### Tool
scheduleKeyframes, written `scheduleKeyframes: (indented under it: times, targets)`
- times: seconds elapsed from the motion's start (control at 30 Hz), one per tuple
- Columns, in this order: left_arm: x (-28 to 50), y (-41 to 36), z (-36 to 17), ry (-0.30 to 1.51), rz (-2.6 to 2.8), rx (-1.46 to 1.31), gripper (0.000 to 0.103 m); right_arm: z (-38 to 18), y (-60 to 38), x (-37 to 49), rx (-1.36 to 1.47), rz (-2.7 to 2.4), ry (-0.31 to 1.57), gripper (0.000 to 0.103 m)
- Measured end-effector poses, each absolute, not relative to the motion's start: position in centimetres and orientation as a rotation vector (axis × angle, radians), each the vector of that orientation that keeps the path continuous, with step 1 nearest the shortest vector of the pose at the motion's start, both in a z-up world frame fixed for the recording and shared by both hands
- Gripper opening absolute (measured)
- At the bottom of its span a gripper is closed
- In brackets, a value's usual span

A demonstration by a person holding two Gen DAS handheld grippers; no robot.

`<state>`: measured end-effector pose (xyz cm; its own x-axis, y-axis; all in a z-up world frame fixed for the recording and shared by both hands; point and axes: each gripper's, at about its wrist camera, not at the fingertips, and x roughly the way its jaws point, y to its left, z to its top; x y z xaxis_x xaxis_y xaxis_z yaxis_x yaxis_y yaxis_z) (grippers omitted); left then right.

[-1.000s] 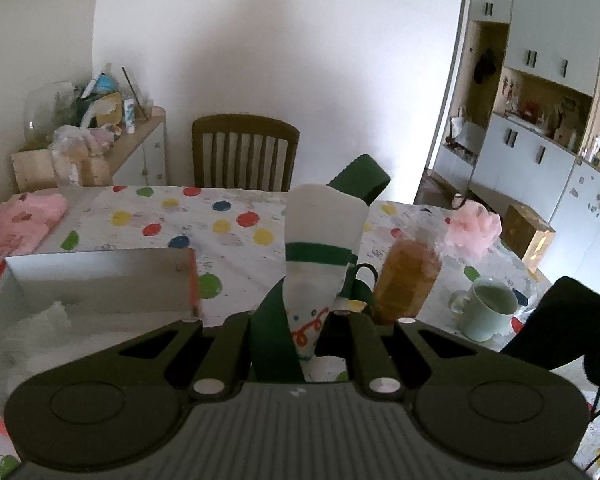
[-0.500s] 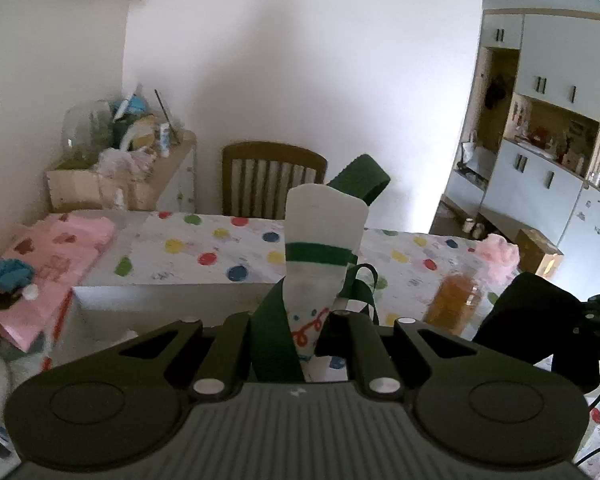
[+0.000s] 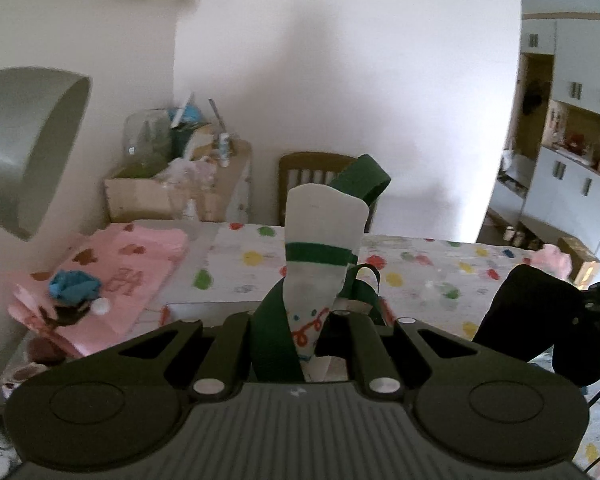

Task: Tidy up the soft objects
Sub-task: 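Lift the tote bag with the left tool while the right tool carries the black mask toward the box, then lower the tote bag into the box with the left tool while the right tool drops the mask in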

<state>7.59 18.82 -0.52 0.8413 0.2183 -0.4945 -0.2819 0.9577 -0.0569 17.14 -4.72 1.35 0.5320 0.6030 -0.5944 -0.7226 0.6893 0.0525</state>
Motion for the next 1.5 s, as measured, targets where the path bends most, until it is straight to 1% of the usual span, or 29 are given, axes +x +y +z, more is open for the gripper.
scheduleKeyframes:
  times: [0.4,0.93,1.23,1.3,1.5]
  targets:
    - [9.0,24.0,-4.3,0.601,0.339,-0.123,0.01,-1.9,4.2,18.9,-0.287,0.819,0.681,0.011]
    - [12.8,24.1,-8.8,0.715,0.272,-0.098,0.01,-6.3,8.9,22.5,-0.284,0.76,0.791,0.012]
    - [14.1,24.0,-10.5,0.768,0.254,-0.092,0.01,-8.4,10.5,22.4,-0.337,0.755,0.823,0.012]
    - [14.5,24.2,-10.8,0.792,0.243,-0.102,0.01,-9.0,10.8,22.4,-0.347,0.755,0.839,0.014]
    - [15.0,24.4,-11.4,0.835,0.209,-0.115,0.011,-9.8,11.3,21.9,-0.387,0.774,0.86,0.024]
